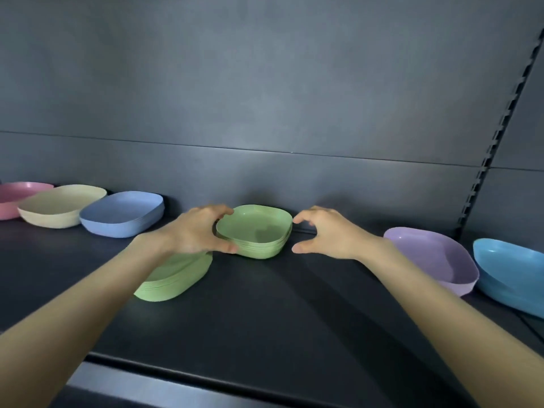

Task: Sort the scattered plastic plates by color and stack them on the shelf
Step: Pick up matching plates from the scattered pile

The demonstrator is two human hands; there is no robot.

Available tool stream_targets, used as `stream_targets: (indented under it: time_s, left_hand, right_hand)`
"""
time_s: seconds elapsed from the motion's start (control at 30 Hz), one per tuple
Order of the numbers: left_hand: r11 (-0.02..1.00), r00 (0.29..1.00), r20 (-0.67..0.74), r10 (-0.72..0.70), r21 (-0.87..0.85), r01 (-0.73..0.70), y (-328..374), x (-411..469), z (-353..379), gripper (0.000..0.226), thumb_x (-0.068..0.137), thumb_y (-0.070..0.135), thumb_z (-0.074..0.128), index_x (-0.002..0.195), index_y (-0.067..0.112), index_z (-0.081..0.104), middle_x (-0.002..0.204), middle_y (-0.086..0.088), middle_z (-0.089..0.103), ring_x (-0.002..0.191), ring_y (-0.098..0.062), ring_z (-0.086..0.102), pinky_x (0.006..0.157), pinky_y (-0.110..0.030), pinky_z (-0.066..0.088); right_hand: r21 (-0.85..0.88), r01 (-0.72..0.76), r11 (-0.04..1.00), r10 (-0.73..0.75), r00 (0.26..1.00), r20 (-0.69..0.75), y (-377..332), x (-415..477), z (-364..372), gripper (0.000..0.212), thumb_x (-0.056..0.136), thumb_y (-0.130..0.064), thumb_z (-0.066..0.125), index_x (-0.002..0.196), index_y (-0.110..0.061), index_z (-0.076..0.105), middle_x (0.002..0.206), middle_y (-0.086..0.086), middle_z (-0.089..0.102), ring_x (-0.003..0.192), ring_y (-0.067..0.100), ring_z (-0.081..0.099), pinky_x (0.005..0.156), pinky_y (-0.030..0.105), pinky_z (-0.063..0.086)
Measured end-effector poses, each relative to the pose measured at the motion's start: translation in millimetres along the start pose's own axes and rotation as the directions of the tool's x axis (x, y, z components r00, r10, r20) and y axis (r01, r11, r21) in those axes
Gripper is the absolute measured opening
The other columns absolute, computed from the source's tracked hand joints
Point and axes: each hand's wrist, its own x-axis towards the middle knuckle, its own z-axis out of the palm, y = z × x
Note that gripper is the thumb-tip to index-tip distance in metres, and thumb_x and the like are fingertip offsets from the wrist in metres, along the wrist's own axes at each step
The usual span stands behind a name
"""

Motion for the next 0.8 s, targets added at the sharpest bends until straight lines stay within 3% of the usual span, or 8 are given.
stream_targets:
  time_s: [0.13, 0.33, 0.43, 0.53, 0.6, 0.7, 0.8]
  left_hand:
    - [0.999, 0.999, 0.038, 0.02, -0.026, -0.019, -5.6, 11.7, -3.6, 0.072, 0.067, 0.04, 0.081, 0.129, 0.022, 0.048, 0.127, 0.005, 0.056, 0.12, -0.015, 0.05, 0.103, -0.036, 0.04]
    - [0.996, 0.982, 0.168, 0.092, -0.006, -0.092, -12.3, 38.2, -5.5, 0.088, 0.065, 0.04, 0.083, 0.136, 0.016, 0.037, 0.13, 0.003, 0.051, 0.12, -0.018, 0.049, 0.101, -0.032, 0.041]
    - [0.996, 0.969, 0.234, 0.08, -0.045, -0.071, -19.7, 46.9, -8.4, 0.09, 0.049, 0.053, 0.084, 0.123, 0.019, 0.045, 0.125, 0.004, 0.057, 0.115, -0.016, 0.055, 0.1, -0.036, 0.044]
    - [0.992, 0.962, 0.262, 0.079, -0.12, -0.049, -33.0, 59.1, -5.1, 0.089, 0.036, 0.059, 0.08, 0.112, 0.022, 0.05, 0.115, 0.008, 0.064, 0.107, -0.012, 0.061, 0.098, -0.037, 0.047]
    - [0.986, 0.958, 0.274, 0.085, -0.162, -0.041, -35.1, 61.5, -4.8, 0.088, 0.037, 0.056, 0.083, 0.112, 0.022, 0.052, 0.113, 0.008, 0.066, 0.104, -0.011, 0.063, 0.097, -0.037, 0.049]
    - [0.982, 0.958, 0.282, 0.046, -0.188, 0.008, -33.9, 62.3, -5.1, 0.101, 0.051, 0.045, 0.088, 0.135, 0.015, 0.04, 0.129, 0.002, 0.057, 0.113, -0.014, 0.057, 0.101, -0.033, 0.044]
    - [0.979, 0.96, 0.279, 0.011, -0.196, 0.046, -31.4, 64.5, -4.5, 0.114, 0.059, 0.038, 0.087, 0.148, 0.013, 0.02, 0.14, -0.001, 0.047, 0.119, -0.017, 0.051, 0.1, -0.027, 0.04]
  right_hand:
    - [0.017, -0.044, 0.999, 0.045, 0.999, -0.025, -3.5, 4.7, 5.5, 0.059, 0.077, -0.037, 0.074, 0.129, -0.02, 0.051, 0.125, 0.0, 0.048, 0.124, 0.016, 0.041, 0.095, 0.024, 0.034]
    - [0.08, -0.118, 0.99, 0.12, 0.992, -0.025, -8.4, 10.2, 18.1, 0.061, 0.073, -0.037, 0.078, 0.126, -0.019, 0.055, 0.127, -0.003, 0.055, 0.121, 0.011, 0.047, 0.092, 0.018, 0.035]
    - [0.144, -0.142, 0.979, 0.148, 0.989, -0.031, -8.4, 13.0, 26.4, 0.062, 0.072, -0.037, 0.079, 0.126, -0.02, 0.055, 0.124, -0.008, 0.058, 0.115, 0.008, 0.05, 0.092, 0.016, 0.037]
    - [0.25, -0.145, 0.957, 0.159, 0.986, -0.039, -9.2, 13.8, 34.1, 0.06, 0.072, -0.032, 0.08, 0.125, -0.022, 0.055, 0.114, -0.014, 0.057, 0.105, 0.003, 0.05, 0.08, 0.003, 0.037]
    - [0.314, -0.149, 0.938, 0.173, 0.984, -0.05, -7.4, 15.2, 39.5, 0.06, 0.071, -0.032, 0.08, 0.125, -0.023, 0.056, 0.114, -0.015, 0.056, 0.108, 0.006, 0.053, 0.087, 0.009, 0.042]
    - [0.394, -0.154, 0.906, 0.194, 0.979, -0.062, -1.7, 18.5, 45.9, 0.06, 0.07, -0.031, 0.081, 0.124, -0.023, 0.056, 0.116, -0.009, 0.061, 0.105, 0.008, 0.06, 0.094, 0.024, 0.048]
    - [0.456, -0.138, 0.879, 0.187, 0.98, -0.064, 2.9, 20.3, 50.3, 0.064, 0.07, -0.029, 0.082, 0.127, -0.023, 0.053, 0.117, -0.007, 0.064, 0.101, 0.002, 0.063, 0.091, 0.018, 0.049]
